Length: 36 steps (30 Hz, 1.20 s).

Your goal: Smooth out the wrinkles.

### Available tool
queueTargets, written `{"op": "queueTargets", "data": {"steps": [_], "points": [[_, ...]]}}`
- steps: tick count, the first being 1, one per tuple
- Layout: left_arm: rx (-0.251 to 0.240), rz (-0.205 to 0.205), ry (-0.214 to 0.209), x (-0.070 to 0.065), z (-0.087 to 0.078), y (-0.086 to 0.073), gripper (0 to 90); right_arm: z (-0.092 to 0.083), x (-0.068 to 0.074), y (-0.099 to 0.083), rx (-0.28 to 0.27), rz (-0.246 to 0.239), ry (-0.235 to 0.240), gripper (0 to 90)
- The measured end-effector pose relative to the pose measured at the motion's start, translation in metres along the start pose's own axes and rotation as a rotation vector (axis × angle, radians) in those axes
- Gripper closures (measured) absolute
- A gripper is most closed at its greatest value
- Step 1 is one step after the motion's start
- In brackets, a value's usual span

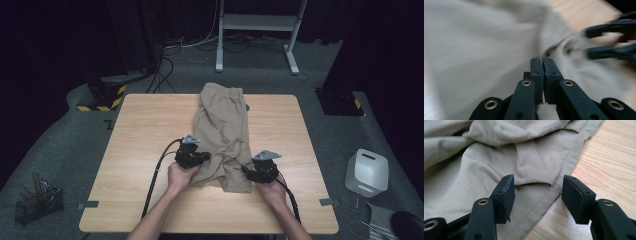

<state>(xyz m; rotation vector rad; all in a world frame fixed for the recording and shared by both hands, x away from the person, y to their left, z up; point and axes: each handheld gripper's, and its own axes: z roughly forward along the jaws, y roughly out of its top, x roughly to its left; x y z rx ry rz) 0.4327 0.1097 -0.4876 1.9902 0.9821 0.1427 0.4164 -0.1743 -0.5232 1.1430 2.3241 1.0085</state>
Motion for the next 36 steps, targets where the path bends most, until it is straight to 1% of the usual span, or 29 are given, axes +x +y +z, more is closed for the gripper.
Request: {"op": "queueTargets", "data": {"steps": [1, 2, 3, 5, 7, 9, 10, 12, 14, 15, 16, 17, 18, 19, 20, 21, 22, 23, 25, 27, 28, 29, 30, 31, 32, 33, 34, 35, 36], "points": [[0.015, 0.073, -0.018, -0.017, 0.003, 0.0, 87.7, 0.0, 0.0, 0.0, 0.001, 0.001, 0.0, 43.9], [0.025, 0.098, -0.011, -0.023, 0.006, -0.001, 87.8, 0.0, 0.0, 0.0, 0.001, 0.001, 0.003, 43.8], [0.034, 0.106, -0.008, -0.025, 0.008, -0.003, 87.8, 0.0, 0.0, 0.0, -0.001, -0.004, 0.005, 43.8], [0.052, 0.094, 0.006, -0.023, 0.014, -0.009, 87.8, -0.004, 0.002, -0.003, -0.001, -0.004, 0.003, 43.8], [0.059, 0.085, 0.013, -0.021, 0.016, -0.011, 87.9, -0.009, 0.005, -0.007, -0.001, -0.017, -0.002, 43.9], [0.076, 0.064, 0.016, -0.015, 0.021, -0.014, 87.9, -0.015, 0.009, -0.011, 0.002, -0.042, 0.002, 44.0], [0.076, 0.049, 0.017, -0.013, 0.022, -0.013, 87.9, -0.017, 0.011, -0.012, 0.01, -0.052, 0.002, 44.2], [0.068, 0.053, 0.019, -0.014, 0.021, -0.011, 88.0, -0.017, 0.011, -0.013, 0.013, -0.047, 0.02, 45.9], [0.01, 0.062, 0.01, -0.021, 0.013, 0.001, 88.0, -0.014, 0.009, -0.012, 0.007, -0.032, 0.035, 46.0], [0.01, 0.062, 0.01, -0.021, 0.013, 0.001, 88.0, -0.014, 0.009, -0.012, 0.007, -0.032, 0.035, 46.0], [-0.005, 0.069, -0.001, -0.024, 0.011, 0.006, 88.0, -0.011, 0.008, -0.01, -0.004, -0.032, 0.034, 46.0], [-0.026, 0.089, -0.02, -0.034, 0.009, 0.016, 88.1, -0.008, 0.008, -0.007, -0.003, -0.032, 0.031, 46.0], [-0.027, 0.1, -0.032, -0.039, 0.011, 0.019, 88.1, -0.006, 0.009, -0.005, -0.002, -0.031, 0.032, 46.0], [-0.027, 0.1, -0.032, -0.039, 0.011, 0.019, 88.0, -0.006, 0.009, -0.005, -0.002, -0.031, 0.032, 46.0], [-0.019, 0.105, -0.069, -0.048, 0.019, 0.023, 88.0, -0.003, 0.009, -0.003, -0.002, -0.035, 0.035, 45.9], [-0.019, 0.105, -0.069, -0.048, 0.019, 0.023, 88.0, -0.003, 0.008, -0.003, -0.003, -0.038, 0.036, 45.8], [0.001, 0.117, -0.082, -0.053, 0.025, 0.023, 88.0, -0.003, 0.008, -0.003, -0.003, -0.036, 0.037, 45.8], [0.053, 0.154, -0.095, -0.063, 0.038, 0.02, 88.0, -0.003, 0.007, -0.003, -0.002, -0.035, 0.036, 45.7], [0.103, 0.191, -0.1, -0.071, 0.047, 0.016, 87.8, -0.004, 0.007, -0.004, 0.0, -0.026, 0.029, 43.8], [0.11, 0.199, -0.103, -0.073, 0.048, 0.016, 87.5, -0.006, 0.004, -0.005, 0.002, -0.022, 0.019, 41.4], [0.114, 0.212, -0.109, -0.075, 0.046, 0.015, 87.5, -0.006, 0.004, -0.005, 0.002, -0.022, 0.019, 41.4], [0.1, 0.245, -0.117, -0.076, 0.038, 0.017, 85.8, -0.008, 0.001, -0.007, 0.004, -0.019, 0.014, 40.4], [0.09, 0.251, -0.113, -0.076, 0.034, 0.018, 81.3, -0.009, 0.0, -0.007, 0.008, -0.013, 0.01, 40.5], [0.067, 0.255, -0.095, -0.074, 0.027, 0.019, 74.7, -0.01, -0.001, -0.008, 0.014, -0.009, 0.006, 40.5], [0.067, 0.255, -0.095, -0.074, 0.027, 0.019, 68.6, -0.011, -0.002, -0.007, 0.025, 0.002, 0.0, 41.2], [0.052, 0.256, -0.077, -0.072, 0.021, 0.02, 68.6, -0.011, -0.002, -0.007, 0.025, 0.002, 0.0, 41.2], [0.026, 0.254, -0.025, -0.065, 0.008, 0.021, 58.5, -0.016, -0.004, -0.007, 0.018, 0.021, 0.001, 44.6], [0.026, 0.254, -0.025, -0.065, 0.008, 0.021, 54.7, -0.019, -0.005, -0.007, 0.006, 0.028, 0.002, 46.6], [0.004, 0.236, 0.018, -0.056, -0.003, 0.022, 51.7, -0.022, -0.006, -0.006, -0.011, 0.034, 0.005, 48.3]]}}
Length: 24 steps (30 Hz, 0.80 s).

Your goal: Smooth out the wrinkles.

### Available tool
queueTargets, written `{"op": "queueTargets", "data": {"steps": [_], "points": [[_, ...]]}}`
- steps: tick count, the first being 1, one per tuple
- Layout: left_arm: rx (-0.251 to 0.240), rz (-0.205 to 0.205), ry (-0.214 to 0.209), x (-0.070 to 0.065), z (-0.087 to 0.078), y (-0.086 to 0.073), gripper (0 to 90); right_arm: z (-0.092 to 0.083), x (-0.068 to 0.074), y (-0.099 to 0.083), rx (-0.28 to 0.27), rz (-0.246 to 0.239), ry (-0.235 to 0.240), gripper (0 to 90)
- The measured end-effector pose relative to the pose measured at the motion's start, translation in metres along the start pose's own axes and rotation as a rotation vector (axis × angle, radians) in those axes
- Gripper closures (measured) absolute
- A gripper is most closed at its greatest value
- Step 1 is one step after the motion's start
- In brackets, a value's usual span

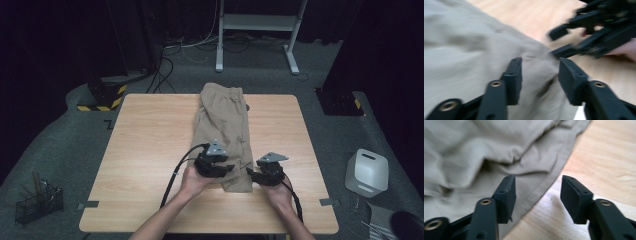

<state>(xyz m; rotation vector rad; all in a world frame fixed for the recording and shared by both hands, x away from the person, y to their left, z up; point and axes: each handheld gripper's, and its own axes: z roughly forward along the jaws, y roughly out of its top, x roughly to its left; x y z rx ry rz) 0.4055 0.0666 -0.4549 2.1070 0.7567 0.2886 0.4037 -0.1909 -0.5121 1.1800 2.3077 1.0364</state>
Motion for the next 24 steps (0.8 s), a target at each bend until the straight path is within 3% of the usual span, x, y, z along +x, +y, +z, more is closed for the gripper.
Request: {"op": "queueTargets", "data": {"steps": [5, 6, 7, 9, 13, 15, 20, 24], "points": [[-0.025, -0.076, 0.049, 0.022, -0.019, -0.007, 45.7, -0.012, 0.0, 0.01, -0.056, 0.008, 0.019, 50.3], [-0.021, -0.081, 0.072, 0.027, -0.021, -0.009, 45.1, -0.013, 0.001, 0.013, -0.063, 0.013, 0.028, 50.6], [-0.002, -0.092, 0.127, 0.035, -0.022, -0.013, 44.1, -0.012, 0.003, 0.019, -0.065, 0.019, 0.043, 50.9], [0.026, -0.127, 0.182, 0.046, -0.021, -0.02, 43.4, -0.008, 0.007, 0.023, -0.055, 0.025, 0.065, 51.1], [0.048, -0.182, 0.225, 0.056, -0.017, -0.031, 43.0, 0.002, 0.011, 0.028, -0.034, 0.028, 0.088, 50.9], [0.065, -0.216, 0.257, 0.064, -0.016, -0.042, 42.9, 0.013, 0.013, 0.032, -0.014, 0.053, 0.105, 50.1], [0.083, -0.25, 0.274, 0.073, -0.017, -0.055, 42.2, 0.025, 0.013, 0.035, 0.018, 0.112, 0.132, 49.2], [0.085, -0.271, 0.279, 0.076, -0.016, -0.061, 41.9, 0.029, 0.014, 0.036, 0.031, 0.103, 0.102, 51.2]]}}
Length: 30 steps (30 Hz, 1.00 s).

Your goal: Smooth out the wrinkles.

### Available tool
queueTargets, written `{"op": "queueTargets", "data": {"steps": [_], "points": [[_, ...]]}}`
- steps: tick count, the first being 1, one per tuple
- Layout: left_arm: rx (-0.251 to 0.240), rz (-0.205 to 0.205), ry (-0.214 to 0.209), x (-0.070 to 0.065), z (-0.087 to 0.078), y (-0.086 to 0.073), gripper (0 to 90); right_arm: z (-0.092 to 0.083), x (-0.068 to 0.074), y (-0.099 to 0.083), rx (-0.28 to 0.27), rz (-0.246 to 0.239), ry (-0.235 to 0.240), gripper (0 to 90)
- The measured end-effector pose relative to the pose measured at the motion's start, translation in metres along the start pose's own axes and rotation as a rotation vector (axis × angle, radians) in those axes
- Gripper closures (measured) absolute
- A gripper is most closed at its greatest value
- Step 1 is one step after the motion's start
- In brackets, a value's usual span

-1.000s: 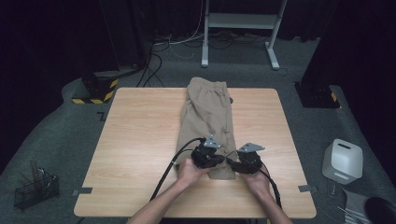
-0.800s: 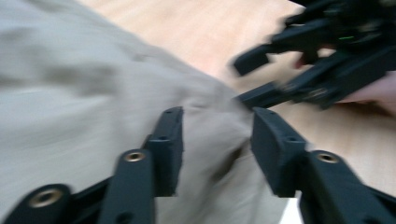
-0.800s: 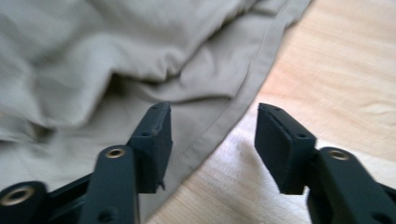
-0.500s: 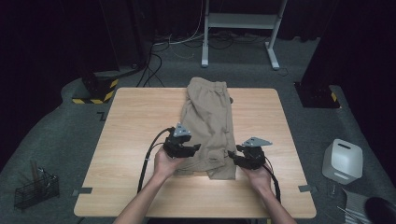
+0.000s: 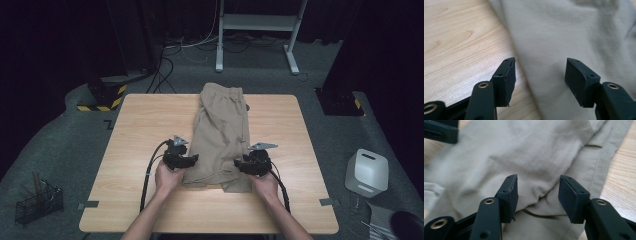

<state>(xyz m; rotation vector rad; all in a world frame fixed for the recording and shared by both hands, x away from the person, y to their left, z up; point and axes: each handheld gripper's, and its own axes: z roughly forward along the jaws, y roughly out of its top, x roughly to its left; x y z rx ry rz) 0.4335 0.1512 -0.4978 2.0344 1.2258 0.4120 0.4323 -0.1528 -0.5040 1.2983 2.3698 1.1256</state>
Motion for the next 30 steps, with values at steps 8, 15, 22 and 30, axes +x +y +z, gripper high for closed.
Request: {"op": "queueTargets", "data": {"steps": [8, 15, 22, 30], "points": [[0.0, -0.002, 0.011, 0.004, 0.003, -0.004, 41.4, 0.01, 0.003, -0.003, 0.052, -0.089, -0.021, 84.8], [-0.002, -0.014, 0.007, 0.006, 0.003, -0.004, 41.4, -0.002, 0.003, -0.001, 0.007, -0.097, -0.005, 89.9], [0.006, -0.011, 0.01, 0.006, 0.005, -0.004, 41.4, -0.017, -0.002, 0.003, -0.037, -0.105, -0.019, 90.0], [0.023, 0.005, -0.009, 0.0, 0.01, -0.007, 40.5, -0.045, -0.009, 0.014, -0.115, -0.111, -0.071, 90.0]]}}
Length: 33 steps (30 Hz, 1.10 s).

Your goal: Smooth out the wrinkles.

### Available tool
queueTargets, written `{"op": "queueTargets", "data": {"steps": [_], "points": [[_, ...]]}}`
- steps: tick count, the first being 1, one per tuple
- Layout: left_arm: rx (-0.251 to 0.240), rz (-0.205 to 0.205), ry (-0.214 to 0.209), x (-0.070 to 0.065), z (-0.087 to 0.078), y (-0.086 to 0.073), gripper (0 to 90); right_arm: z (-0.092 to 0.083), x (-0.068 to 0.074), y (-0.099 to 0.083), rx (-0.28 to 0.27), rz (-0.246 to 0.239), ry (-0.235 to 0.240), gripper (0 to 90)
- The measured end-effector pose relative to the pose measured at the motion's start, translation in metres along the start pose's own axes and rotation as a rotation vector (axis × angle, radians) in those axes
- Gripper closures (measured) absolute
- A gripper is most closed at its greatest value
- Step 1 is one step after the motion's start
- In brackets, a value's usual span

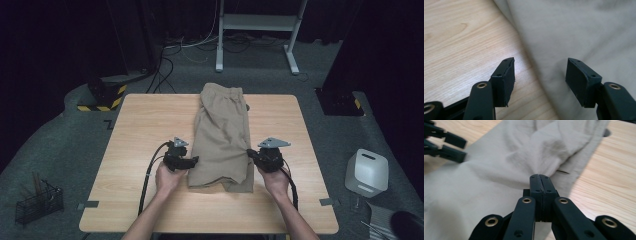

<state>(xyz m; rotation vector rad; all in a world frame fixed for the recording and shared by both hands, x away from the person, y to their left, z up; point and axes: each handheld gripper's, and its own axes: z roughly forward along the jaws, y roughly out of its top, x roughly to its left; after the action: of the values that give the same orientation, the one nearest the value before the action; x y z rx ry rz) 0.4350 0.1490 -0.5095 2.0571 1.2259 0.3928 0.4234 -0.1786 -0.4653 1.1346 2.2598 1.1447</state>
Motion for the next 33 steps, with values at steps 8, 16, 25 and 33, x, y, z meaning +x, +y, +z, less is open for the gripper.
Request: {"op": "queueTargets", "data": {"steps": [8, 16, 25, 33], "points": [[0.009, 0.0, -0.016, -0.006, 0.006, -0.002, 40.6, 0.021, -0.023, -0.027, 0.137, 0.041, -0.083, 89.8], [-0.005, 0.013, -0.041, -0.014, 0.01, -0.002, 44.5, 0.023, -0.016, -0.035, 0.149, 0.117, -0.021, 58.8], [-0.024, -0.011, -0.041, -0.009, 0.009, -0.005, 41.7, 0.008, -0.012, -0.028, 0.075, 0.052, -0.016, 88.9], [-0.031, 0.01, -0.012, -0.012, 0.01, -0.006, 40.9, 0.007, -0.03, -0.023, 0.107, 0.037, -0.111, 88.4]]}}
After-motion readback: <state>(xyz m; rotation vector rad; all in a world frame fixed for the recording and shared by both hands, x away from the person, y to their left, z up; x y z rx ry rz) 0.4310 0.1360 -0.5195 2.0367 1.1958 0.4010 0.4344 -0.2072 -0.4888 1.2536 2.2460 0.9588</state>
